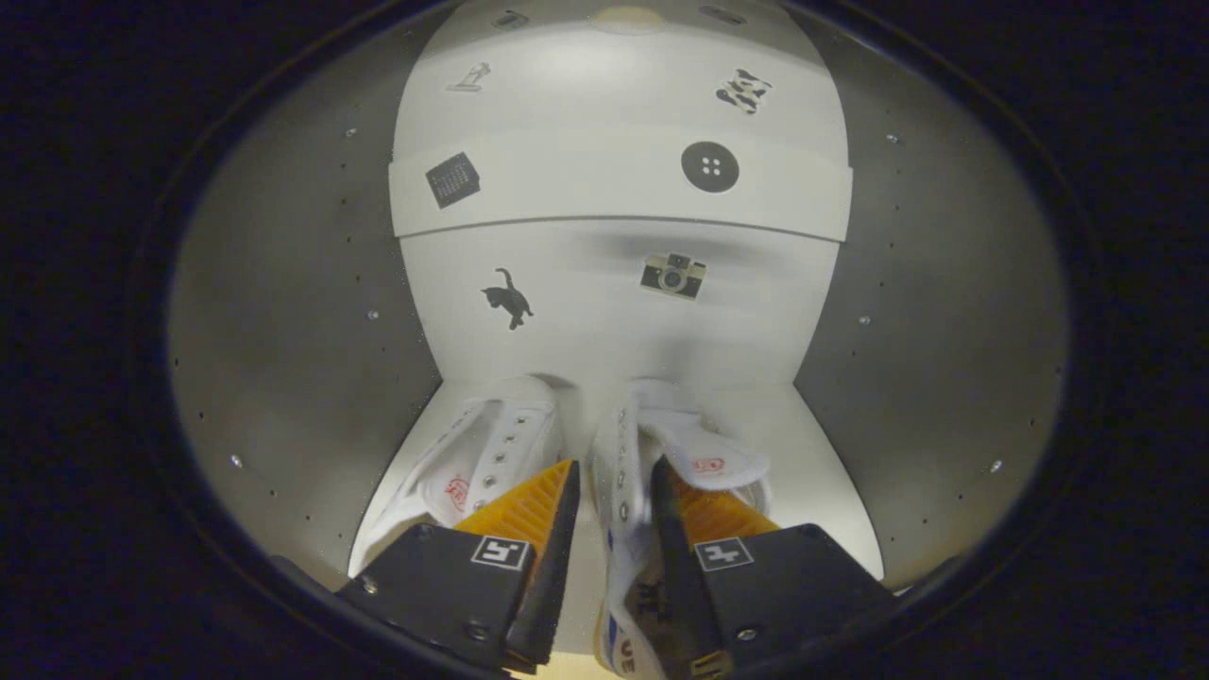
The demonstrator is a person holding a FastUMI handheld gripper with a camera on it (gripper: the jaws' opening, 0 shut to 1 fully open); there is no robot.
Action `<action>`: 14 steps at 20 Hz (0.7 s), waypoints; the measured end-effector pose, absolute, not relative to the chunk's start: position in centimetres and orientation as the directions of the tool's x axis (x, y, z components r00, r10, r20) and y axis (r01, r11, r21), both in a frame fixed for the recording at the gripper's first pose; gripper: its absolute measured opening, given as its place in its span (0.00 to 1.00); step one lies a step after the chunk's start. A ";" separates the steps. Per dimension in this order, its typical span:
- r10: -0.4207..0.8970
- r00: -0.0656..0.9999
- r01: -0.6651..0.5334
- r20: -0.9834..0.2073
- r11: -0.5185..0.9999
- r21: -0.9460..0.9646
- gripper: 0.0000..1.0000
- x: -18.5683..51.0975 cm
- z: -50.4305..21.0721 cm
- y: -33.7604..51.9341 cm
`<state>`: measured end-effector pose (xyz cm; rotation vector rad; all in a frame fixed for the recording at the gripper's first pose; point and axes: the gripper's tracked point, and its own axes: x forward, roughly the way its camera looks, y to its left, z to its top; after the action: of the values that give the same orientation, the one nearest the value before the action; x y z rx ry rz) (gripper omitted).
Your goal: Open the shoe cabinet door, grab the shoes and put them into the shoe cabinet, then close the shoe cabinet door.
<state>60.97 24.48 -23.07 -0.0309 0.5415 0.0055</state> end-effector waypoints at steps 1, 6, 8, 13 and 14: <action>-0.001 0.865 -0.011 -0.502 1.000 -0.020 0.44 60.4 -22.9 24.8; -0.027 0.895 0.019 -0.445 1.000 -0.022 0.74 56.6 -21.4 24.4; -0.043 0.908 0.035 -0.418 0.999 -0.027 0.80 54.8 -20.6 24.0; -0.049 0.934 0.033 -0.354 0.998 -0.051 0.80 49.4 -18.1 24.4; -0.048 0.938 0.032 -0.344 0.998 -0.052 0.80 48.0 -17.7 24.5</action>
<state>47.97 24.50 -17.65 -0.0454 0.3519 -0.0407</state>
